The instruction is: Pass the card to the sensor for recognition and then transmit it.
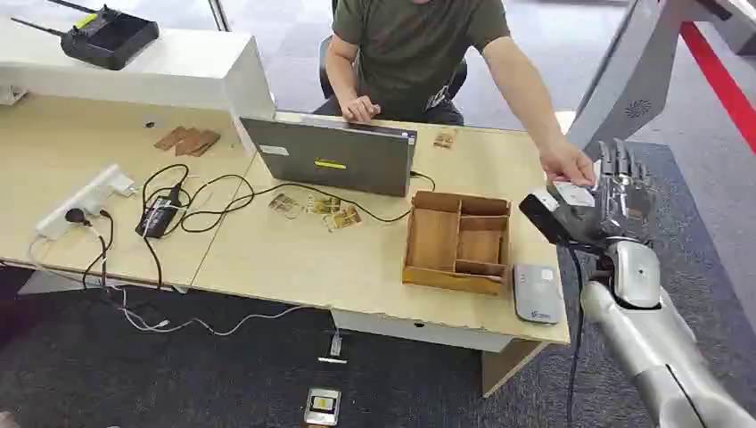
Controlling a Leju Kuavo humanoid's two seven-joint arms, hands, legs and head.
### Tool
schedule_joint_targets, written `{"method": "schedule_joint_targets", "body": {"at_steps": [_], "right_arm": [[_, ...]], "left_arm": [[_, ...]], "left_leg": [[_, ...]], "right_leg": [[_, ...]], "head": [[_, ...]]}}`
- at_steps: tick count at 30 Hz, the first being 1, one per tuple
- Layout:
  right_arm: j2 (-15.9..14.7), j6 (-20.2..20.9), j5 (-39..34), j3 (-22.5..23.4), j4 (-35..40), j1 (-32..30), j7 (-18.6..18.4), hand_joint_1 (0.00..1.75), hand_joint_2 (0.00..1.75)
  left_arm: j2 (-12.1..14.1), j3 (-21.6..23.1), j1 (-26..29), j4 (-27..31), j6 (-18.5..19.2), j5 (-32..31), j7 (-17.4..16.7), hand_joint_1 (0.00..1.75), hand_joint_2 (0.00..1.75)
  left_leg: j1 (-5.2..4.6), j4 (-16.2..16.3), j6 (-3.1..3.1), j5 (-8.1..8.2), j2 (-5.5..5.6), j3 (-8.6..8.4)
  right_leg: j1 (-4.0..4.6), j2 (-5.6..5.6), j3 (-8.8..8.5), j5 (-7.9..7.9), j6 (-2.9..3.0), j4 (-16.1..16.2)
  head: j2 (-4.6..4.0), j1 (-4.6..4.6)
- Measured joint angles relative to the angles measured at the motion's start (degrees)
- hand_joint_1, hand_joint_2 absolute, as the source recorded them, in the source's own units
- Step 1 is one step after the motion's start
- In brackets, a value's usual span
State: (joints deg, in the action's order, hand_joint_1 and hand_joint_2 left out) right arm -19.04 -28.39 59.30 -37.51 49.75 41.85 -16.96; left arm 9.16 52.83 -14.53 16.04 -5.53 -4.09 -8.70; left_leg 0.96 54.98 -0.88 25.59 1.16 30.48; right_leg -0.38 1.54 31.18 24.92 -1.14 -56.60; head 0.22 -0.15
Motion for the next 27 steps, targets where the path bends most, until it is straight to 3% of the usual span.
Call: {"method": "schedule_joint_targets", "body": {"at_steps": [2,10,16,27], "right_arm": [[0.5,0.0,-0.8,-0.2,-0.7,0.3,0.8,1.75,1.75],[2.1,-0.1,-3.5,-1.8,-3.0,1.1,2.8,1.75,1.75],[3.0,-2.4,-6.3,-2.9,-4.4,1.7,5.1,1.75,1.75],[4.0,-3.1,-16.6,-4.5,-2.0,0.3,8.0,1.75,1.75]], "left_arm": [[0.0,0.0,0.0,0.0,0.1,-0.2,0.0,0.0,1.75],[0.1,-0.5,0.0,0.0,0.2,-0.4,0.0,0.0,1.75],[0.2,-1.1,0.0,0.0,0.1,-0.5,1.1,0.0,1.75],[0.4,-2.4,0.6,0.0,-0.8,-0.2,2.2,0.0,1.75]], "left_leg": [[0.0,0.0,0.0,0.0,0.0,0.0],[0.0,0.0,0.0,0.0,0.0,0.02],[0.0,0.0,0.0,0.0,0.0,0.03],[0.0,0.0,0.0,0.0,-0.01,0.02]], "right_leg": [[0.0,0.0,0.0,0.0,0.0,0.0],[0.0,0.0,0.03,0.0,0.0,0.0],[0.0,0.0,0.03,0.0,0.0,0.0],[0.0,0.0,0.04,0.01,0.0,0.0]], "head": [[0.0,0.0],[0.0,0.02],[0.0,0.0],[0.0,0.0]]}}
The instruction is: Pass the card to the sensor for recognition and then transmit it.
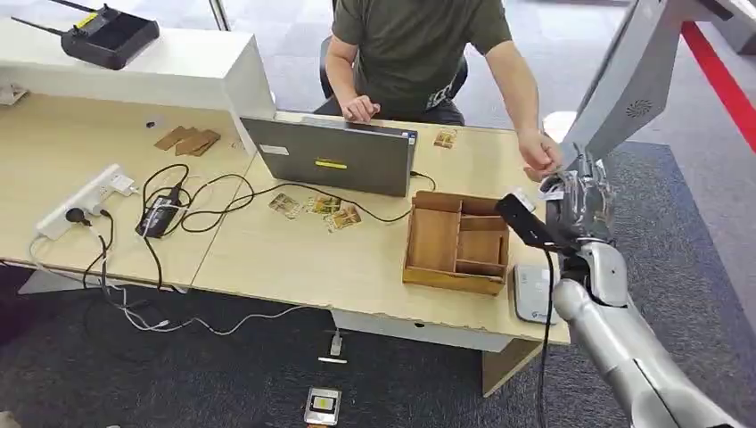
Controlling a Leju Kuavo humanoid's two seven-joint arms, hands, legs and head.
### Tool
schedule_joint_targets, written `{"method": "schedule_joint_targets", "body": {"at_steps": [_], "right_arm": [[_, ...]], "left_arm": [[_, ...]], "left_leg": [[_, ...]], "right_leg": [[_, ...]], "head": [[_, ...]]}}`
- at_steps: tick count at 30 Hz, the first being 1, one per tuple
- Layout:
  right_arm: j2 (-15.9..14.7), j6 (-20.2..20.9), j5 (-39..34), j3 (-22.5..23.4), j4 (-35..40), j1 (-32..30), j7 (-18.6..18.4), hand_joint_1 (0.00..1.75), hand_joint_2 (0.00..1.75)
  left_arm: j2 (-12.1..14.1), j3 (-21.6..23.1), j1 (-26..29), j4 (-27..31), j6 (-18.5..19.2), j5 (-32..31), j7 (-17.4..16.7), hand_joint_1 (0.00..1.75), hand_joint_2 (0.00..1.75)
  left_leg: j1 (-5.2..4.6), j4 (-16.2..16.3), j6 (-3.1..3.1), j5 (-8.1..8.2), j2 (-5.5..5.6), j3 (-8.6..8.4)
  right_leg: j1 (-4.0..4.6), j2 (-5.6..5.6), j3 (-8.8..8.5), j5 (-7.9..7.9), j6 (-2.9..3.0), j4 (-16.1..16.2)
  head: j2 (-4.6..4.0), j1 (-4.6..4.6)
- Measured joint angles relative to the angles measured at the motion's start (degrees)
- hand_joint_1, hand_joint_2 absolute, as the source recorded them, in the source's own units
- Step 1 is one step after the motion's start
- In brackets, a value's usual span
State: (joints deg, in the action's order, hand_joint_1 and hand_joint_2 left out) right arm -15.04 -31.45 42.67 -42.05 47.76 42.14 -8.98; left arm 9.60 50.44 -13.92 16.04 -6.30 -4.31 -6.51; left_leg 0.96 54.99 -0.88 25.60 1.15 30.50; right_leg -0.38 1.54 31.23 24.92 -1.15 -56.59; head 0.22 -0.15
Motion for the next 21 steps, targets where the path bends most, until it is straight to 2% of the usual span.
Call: {"method": "schedule_joint_targets", "body": {"at_steps": [10,21], "right_arm": [[-0.4,-2.1,-11.1,-0.9,-0.7,-5.8,3.5,1.75,1.75],[-0.1,-2.9,-14.4,-1.1,-4.0,-8.8,5.4,1.75,1.75]], "left_arm": [[0.5,-1.0,0.9,0.0,-0.5,0.8,0.0,0.0,1.75],[0.8,-1.9,1.9,0.0,-1.4,1.9,-0.2,0.0,1.75]], "left_leg": [[-0.01,0.0,0.01,0.01,0.0,0.01],[-0.01,0.0,0.01,0.01,0.0,0.01]], "right_leg": [[0.0,0.0,0.01,0.0,0.0,0.0],[0.0,0.0,0.01,0.0,0.0,0.0]], "head": [[0.0,0.02],[0.0,0.0]]}}
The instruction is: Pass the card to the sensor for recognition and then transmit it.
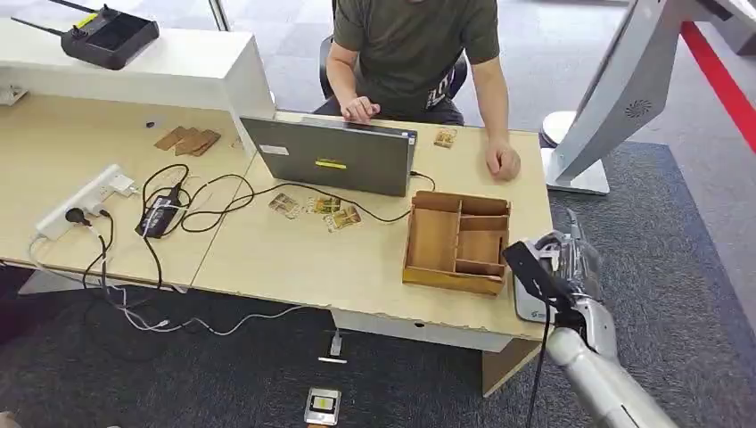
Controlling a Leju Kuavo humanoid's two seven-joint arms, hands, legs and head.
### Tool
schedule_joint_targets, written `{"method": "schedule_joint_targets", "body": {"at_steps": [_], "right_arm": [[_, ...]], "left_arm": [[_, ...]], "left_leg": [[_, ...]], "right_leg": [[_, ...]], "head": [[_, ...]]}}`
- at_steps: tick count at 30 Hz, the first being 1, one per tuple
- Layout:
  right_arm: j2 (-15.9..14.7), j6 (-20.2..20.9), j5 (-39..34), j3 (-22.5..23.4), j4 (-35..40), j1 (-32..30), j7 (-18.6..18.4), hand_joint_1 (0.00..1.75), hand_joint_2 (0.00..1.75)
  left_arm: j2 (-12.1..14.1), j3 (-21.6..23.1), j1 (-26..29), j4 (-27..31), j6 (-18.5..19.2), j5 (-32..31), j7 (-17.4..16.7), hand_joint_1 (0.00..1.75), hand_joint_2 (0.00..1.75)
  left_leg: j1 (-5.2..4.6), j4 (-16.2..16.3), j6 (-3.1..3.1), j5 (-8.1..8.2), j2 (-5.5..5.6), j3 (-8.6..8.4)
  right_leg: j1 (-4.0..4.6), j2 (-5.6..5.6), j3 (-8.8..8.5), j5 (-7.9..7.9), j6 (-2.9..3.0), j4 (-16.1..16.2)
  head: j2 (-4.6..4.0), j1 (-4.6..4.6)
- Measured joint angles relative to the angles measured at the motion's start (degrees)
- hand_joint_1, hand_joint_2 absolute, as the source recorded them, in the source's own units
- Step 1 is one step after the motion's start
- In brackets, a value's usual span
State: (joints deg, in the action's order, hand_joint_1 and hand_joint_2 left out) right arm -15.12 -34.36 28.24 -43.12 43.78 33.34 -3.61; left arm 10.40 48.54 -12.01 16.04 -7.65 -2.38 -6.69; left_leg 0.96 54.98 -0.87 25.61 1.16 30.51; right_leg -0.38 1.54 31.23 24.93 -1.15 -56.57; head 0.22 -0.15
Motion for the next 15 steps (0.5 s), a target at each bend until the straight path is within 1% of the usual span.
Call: {"method": "schedule_joint_targets", "body": {"at_steps": [8,15], "right_arm": [[0.4,0.4,-0.1,-0.1,-1.8,-0.3,0.3,1.75,1.75],[1.2,4.0,0.8,-0.3,-3.2,-1.7,0.3,1.75,1.75]], "left_arm": [[0.0,-0.5,0.3,0.0,-0.2,0.2,0.0,0.0,1.75],[0.0,-0.6,1.1,0.0,-1.0,0.9,0.1,0.0,1.75]], "left_leg": [[0.0,0.0,0.0,0.0,0.0,0.0],[0.0,0.0,0.0,0.01,0.0,0.01]], "right_leg": [[0.0,0.0,-0.01,0.0,0.0,0.0],[0.0,0.0,0.01,0.01,0.0,0.0]], "head": [[0.0,0.0],[0.0,0.0]]}}
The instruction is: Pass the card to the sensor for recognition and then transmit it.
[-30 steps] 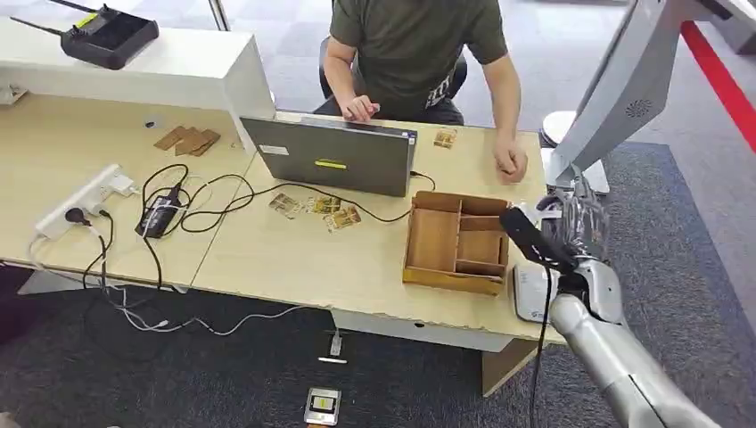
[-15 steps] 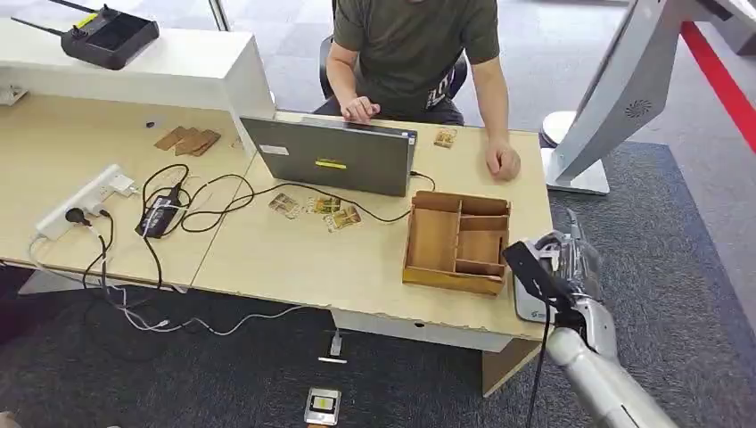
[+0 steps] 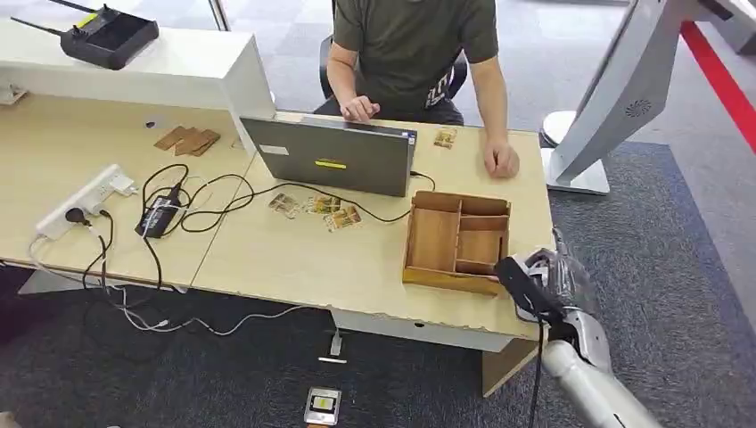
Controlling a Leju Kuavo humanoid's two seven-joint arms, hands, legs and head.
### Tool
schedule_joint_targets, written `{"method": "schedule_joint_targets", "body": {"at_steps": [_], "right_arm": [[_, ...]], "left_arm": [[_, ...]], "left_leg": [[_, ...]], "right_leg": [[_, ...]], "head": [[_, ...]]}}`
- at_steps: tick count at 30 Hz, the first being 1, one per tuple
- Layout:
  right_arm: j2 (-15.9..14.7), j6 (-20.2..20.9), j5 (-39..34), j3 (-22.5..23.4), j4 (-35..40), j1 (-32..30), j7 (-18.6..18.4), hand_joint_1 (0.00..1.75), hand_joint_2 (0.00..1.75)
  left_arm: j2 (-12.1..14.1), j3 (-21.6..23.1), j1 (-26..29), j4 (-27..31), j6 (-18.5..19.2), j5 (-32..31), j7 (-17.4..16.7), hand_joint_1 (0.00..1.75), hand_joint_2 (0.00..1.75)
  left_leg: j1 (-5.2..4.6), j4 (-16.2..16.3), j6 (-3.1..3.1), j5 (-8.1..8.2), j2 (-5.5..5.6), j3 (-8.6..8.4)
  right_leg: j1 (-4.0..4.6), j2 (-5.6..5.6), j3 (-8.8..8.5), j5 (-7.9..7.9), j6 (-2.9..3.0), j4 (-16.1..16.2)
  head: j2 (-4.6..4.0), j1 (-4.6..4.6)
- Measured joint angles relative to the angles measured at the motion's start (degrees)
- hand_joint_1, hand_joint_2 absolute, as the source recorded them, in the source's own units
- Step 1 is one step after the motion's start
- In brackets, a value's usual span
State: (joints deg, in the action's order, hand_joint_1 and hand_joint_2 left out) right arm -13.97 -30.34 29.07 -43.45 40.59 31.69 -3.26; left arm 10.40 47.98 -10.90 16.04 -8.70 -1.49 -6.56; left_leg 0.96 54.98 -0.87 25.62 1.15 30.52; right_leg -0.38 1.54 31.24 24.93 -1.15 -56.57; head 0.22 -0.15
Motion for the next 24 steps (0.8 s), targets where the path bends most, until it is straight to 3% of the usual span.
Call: {"method": "schedule_joint_targets", "body": {"at_steps": [10,18,24], "right_arm": [[0.9,3.7,0.9,-0.1,-1.9,-0.8,-0.5,1.75,1.75],[1.0,2.8,3.7,0.7,-1.7,-1.0,-0.3,1.75,1.75],[0.3,2.1,7.7,2.8,2.6,-1.3,-2.1,1.75,1.75]], "left_arm": [[0.0,0.0,0.2,0.0,-0.2,0.2,-0.3,0.0,1.75],[0.0,0.0,0.5,0.0,-0.3,0.7,-0.3,0.0,1.75],[0.0,0.0,0.7,0.0,-0.3,1.2,-0.3,0.0,1.75]], "left_leg": [[0.0,0.0,0.0,0.0,0.0,-0.01],[0.0,0.0,0.0,0.0,0.0,0.0],[0.0,0.0,0.0,0.0,0.0,-0.01]], "right_leg": [[0.0,0.0,-0.01,0.0,0.0,0.0],[0.0,0.0,-0.01,0.0,0.0,0.0],[0.0,0.0,-0.01,-0.01,0.0,0.0]], "head": [[0.0,0.0],[0.0,0.0],[0.0,0.0]]}}
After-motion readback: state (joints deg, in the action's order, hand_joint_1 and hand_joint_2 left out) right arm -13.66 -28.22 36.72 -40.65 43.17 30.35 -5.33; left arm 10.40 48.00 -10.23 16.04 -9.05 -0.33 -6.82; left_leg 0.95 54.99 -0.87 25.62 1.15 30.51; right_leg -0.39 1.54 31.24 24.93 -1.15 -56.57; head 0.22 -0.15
